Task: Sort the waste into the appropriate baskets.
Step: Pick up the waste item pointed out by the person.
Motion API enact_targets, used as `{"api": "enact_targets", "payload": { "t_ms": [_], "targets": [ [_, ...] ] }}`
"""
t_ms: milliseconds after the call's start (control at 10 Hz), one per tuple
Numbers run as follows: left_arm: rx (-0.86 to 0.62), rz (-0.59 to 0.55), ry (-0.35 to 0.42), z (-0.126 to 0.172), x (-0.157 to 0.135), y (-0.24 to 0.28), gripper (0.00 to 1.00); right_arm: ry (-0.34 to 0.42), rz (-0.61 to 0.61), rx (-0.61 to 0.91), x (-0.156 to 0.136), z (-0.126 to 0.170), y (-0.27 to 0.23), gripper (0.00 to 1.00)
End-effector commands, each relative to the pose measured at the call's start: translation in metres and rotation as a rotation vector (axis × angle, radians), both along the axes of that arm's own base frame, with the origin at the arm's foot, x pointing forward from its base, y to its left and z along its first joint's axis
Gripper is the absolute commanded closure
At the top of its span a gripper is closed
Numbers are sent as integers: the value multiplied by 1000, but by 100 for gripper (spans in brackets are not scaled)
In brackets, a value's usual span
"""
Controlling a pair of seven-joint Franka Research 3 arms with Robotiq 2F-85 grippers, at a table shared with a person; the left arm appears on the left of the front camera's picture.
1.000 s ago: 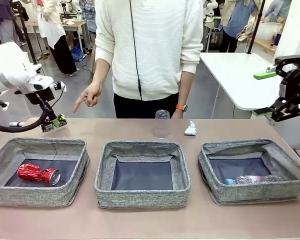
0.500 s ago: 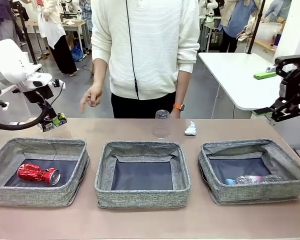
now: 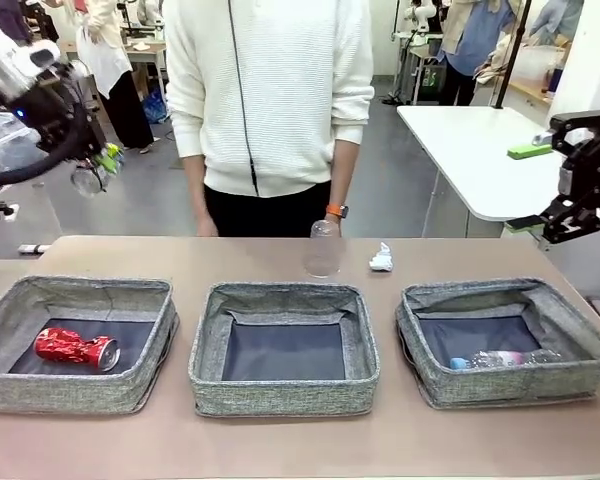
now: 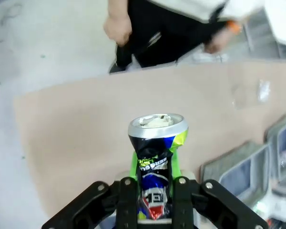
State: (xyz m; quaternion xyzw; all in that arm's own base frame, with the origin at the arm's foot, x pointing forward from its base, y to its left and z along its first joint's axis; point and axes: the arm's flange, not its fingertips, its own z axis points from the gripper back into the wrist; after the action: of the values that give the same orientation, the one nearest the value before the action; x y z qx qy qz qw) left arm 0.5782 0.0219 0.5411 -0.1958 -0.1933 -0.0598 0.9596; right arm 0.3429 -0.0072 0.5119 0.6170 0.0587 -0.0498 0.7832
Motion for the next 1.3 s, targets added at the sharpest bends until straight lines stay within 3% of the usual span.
{"api": "enact_targets", "payload": {
  "t_ms": [0, 100, 400, 500, 600, 700, 800, 1100, 1200],
  "targets": [
    [163, 138, -38, -34, -39, -31, 100, -7, 9, 5, -1, 0, 1, 0],
    [0, 0, 0, 0, 0, 0, 100, -7, 9, 5, -1, 0, 1, 0],
    [0, 0, 0, 0, 0, 0, 100, -7, 9, 5, -1, 0, 1, 0],
    [25, 48, -16, -5, -12, -11, 73, -7, 9, 5, -1, 0, 1, 0],
    [12, 128, 10, 11, -22, -27, 73, -7, 9, 5, -1, 0, 1, 0],
    [38, 157, 77, 38, -39, -66, 73, -7, 9, 5, -1, 0, 1, 0],
    [118, 255, 142, 56, -56, -124, 73, -7, 9, 5, -1, 0, 1, 0],
    [116, 154, 240, 90, -79, -228, 73, -7, 9, 5, -1, 0, 1, 0],
    [129, 149, 242, 105, -81, -265, 73, -7, 9, 5, -1, 0, 1, 0]
  ]
}}
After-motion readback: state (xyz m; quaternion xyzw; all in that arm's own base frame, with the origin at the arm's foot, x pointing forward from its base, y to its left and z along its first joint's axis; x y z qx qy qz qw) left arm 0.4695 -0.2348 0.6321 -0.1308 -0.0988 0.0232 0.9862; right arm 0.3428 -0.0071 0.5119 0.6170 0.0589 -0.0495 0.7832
